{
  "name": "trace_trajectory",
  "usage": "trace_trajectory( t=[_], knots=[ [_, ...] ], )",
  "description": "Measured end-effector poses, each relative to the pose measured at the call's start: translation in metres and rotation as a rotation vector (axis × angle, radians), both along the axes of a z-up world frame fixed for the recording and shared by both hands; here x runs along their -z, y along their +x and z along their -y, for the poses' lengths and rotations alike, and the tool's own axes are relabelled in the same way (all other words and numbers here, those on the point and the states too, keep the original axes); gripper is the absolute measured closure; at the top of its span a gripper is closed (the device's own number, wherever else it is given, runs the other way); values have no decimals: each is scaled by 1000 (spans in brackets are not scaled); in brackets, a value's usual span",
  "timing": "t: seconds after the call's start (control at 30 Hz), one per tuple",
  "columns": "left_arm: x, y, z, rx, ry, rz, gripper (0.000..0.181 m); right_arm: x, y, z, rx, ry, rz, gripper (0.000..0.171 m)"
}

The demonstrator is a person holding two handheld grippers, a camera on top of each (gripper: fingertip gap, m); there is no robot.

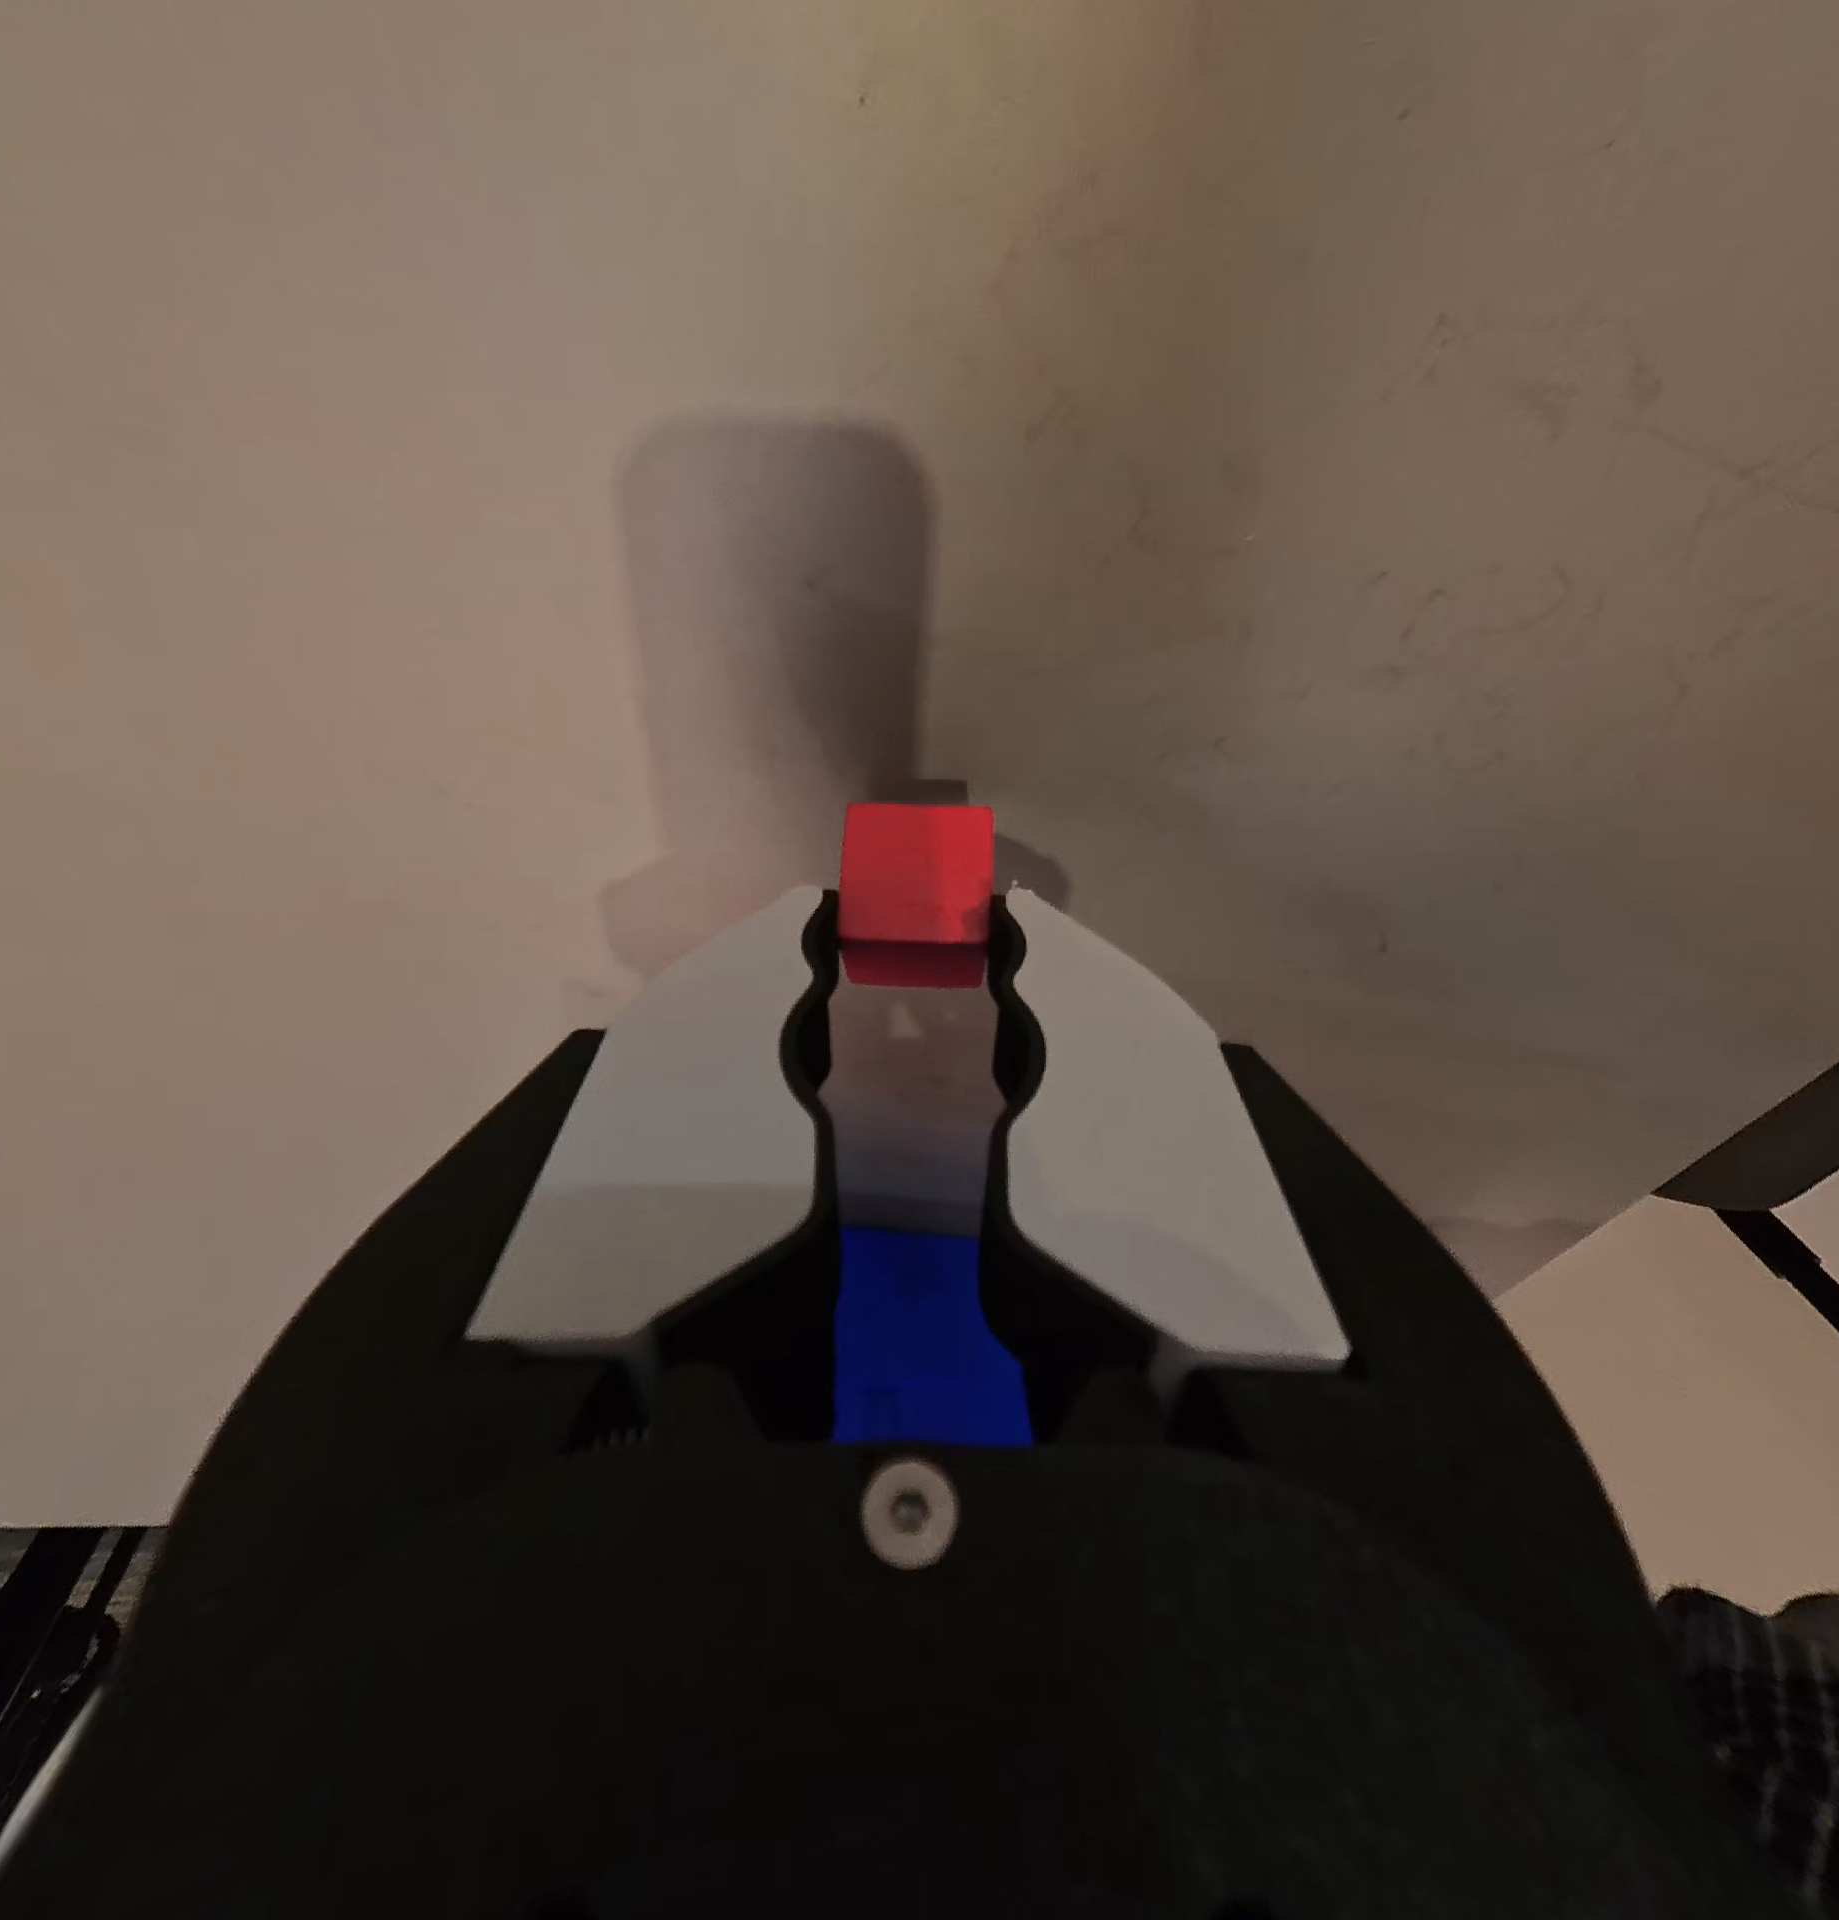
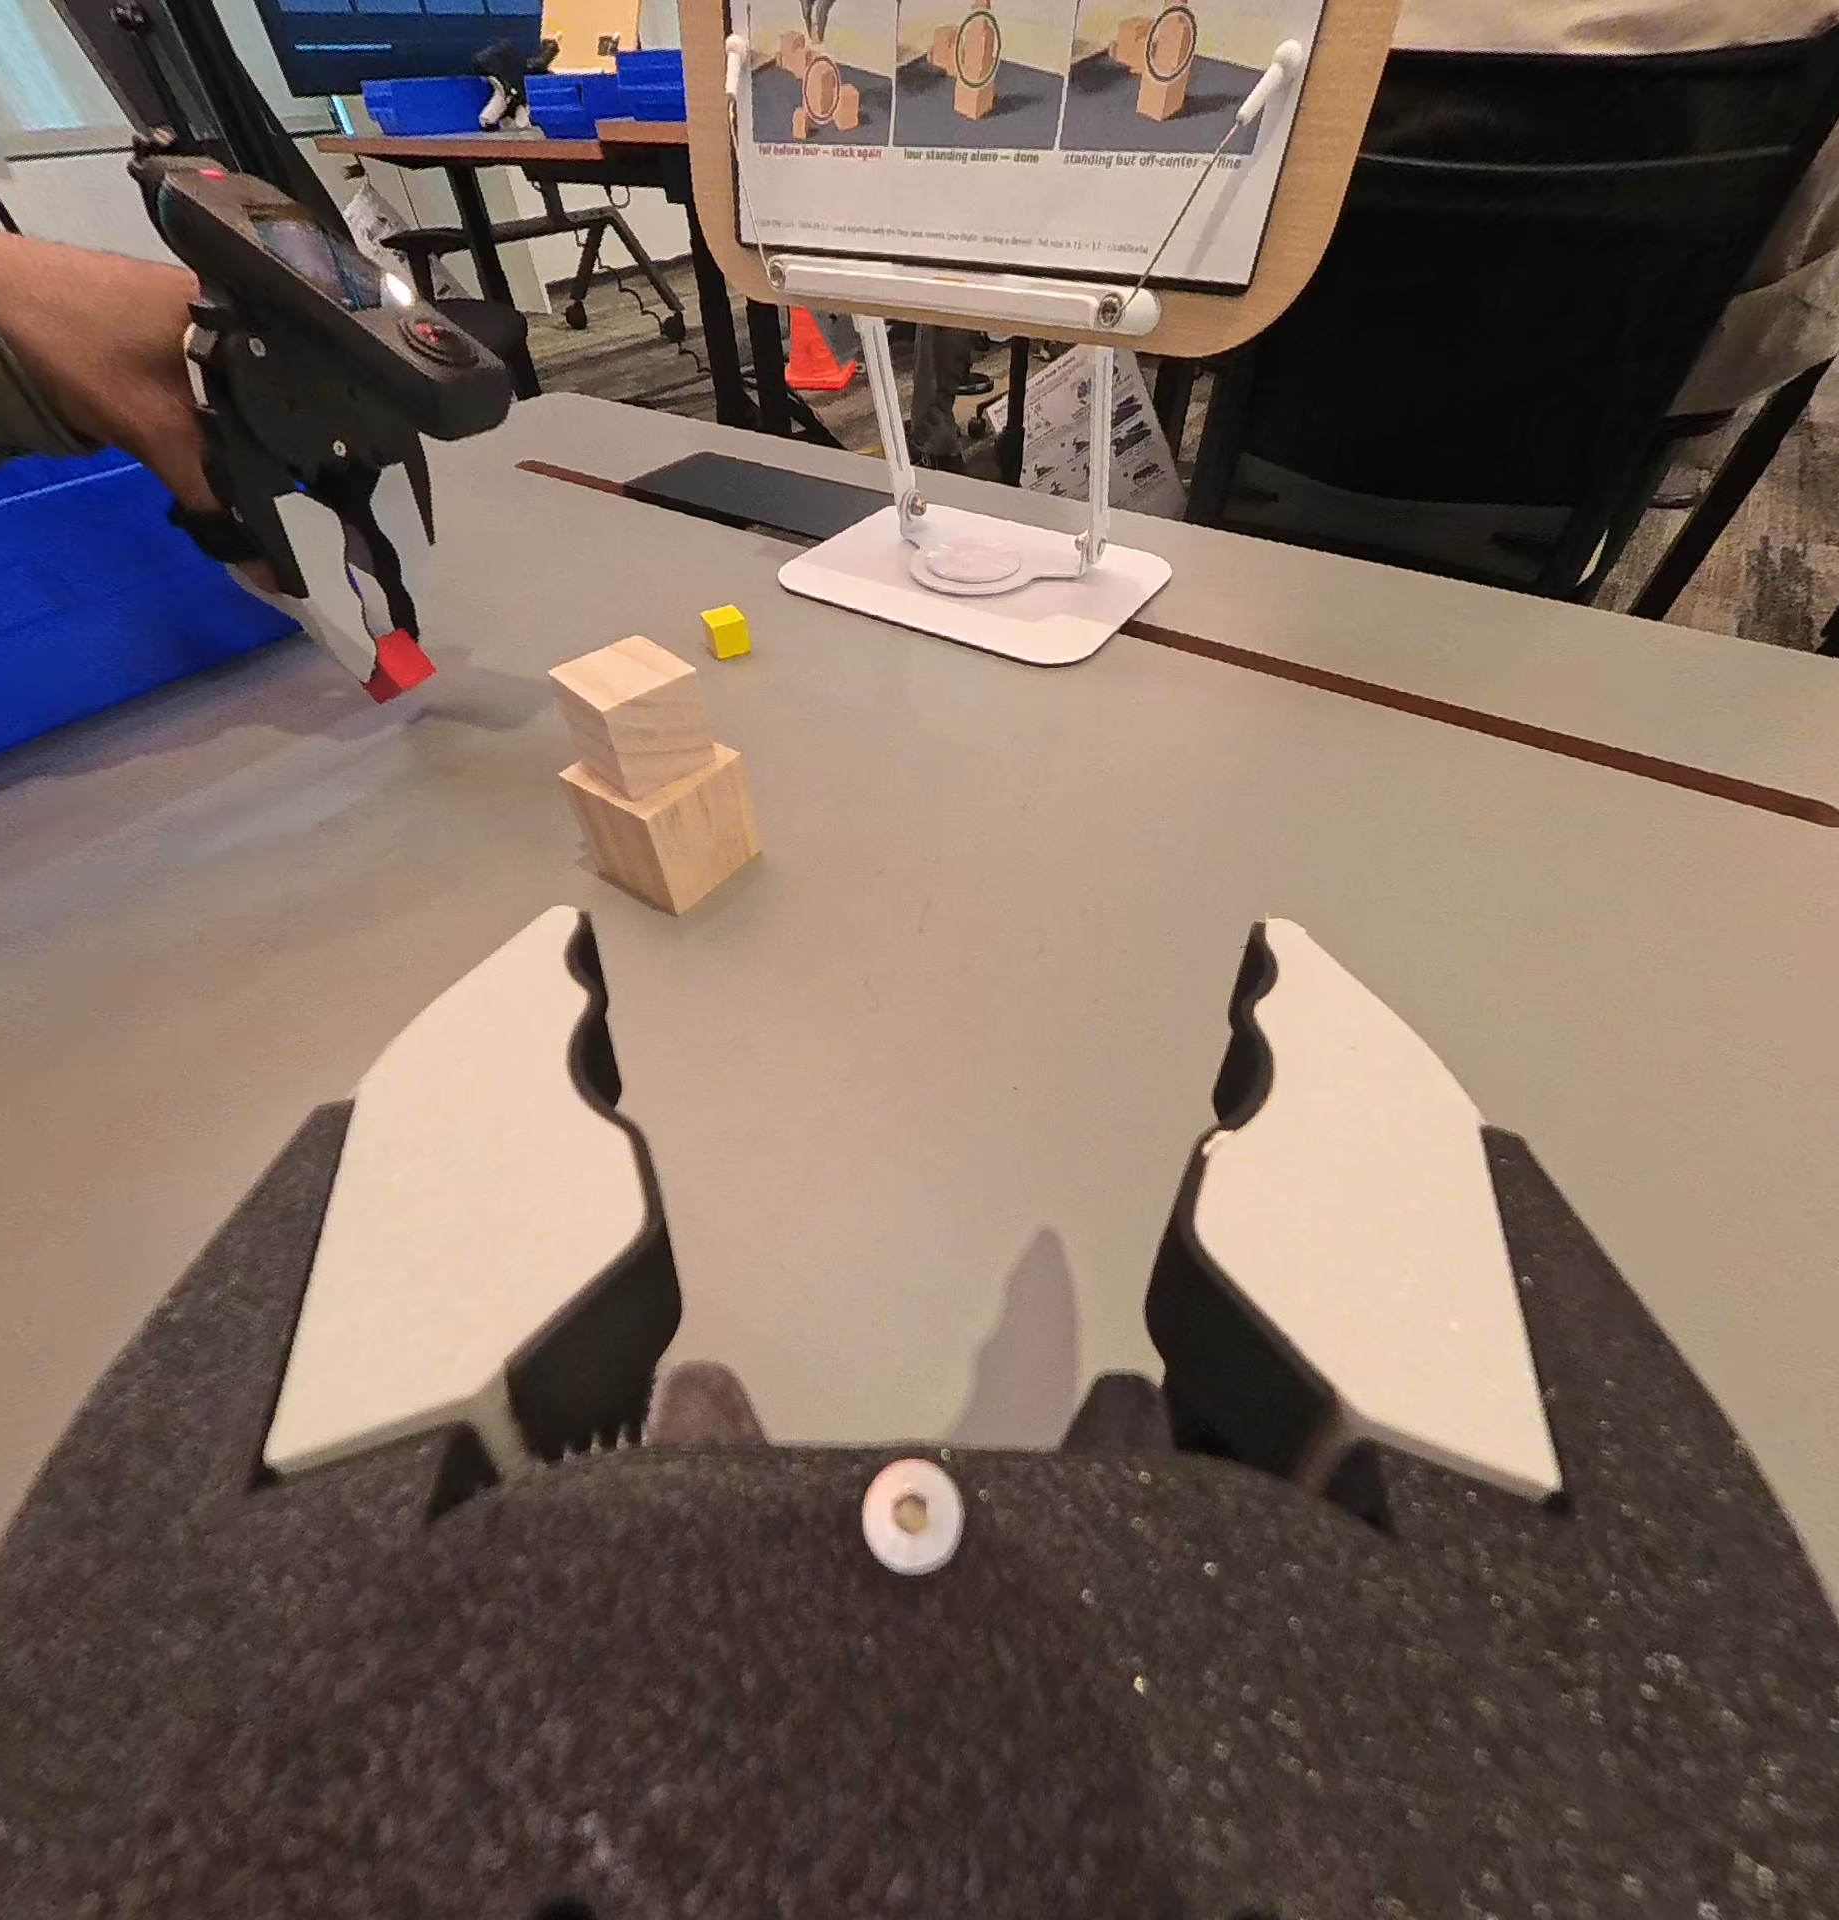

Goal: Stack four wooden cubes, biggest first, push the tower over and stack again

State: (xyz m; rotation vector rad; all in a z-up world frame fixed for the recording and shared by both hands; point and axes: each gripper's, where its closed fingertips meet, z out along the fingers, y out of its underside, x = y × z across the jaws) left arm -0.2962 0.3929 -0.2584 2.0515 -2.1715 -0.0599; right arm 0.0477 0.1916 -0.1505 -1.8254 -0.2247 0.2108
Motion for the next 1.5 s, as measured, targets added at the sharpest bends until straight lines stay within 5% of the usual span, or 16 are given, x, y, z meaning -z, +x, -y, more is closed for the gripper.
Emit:
trace_trajectory(
  t=[0.53, 1.07, 1.5],
  knots=[
    [-105, 151, 52, 321, 135, 209, 154, 1, -4, -4, -10, -4, 7, 58],
    [-101, 209, 81, 136, -209, 935, 154, -8, 4, 4, 2, 26, -5, 58],
    [-78, 203, 73, 123, -286, 1027, 154, -4, 0, 2, -7, 16, -2, 58]
  ],
)
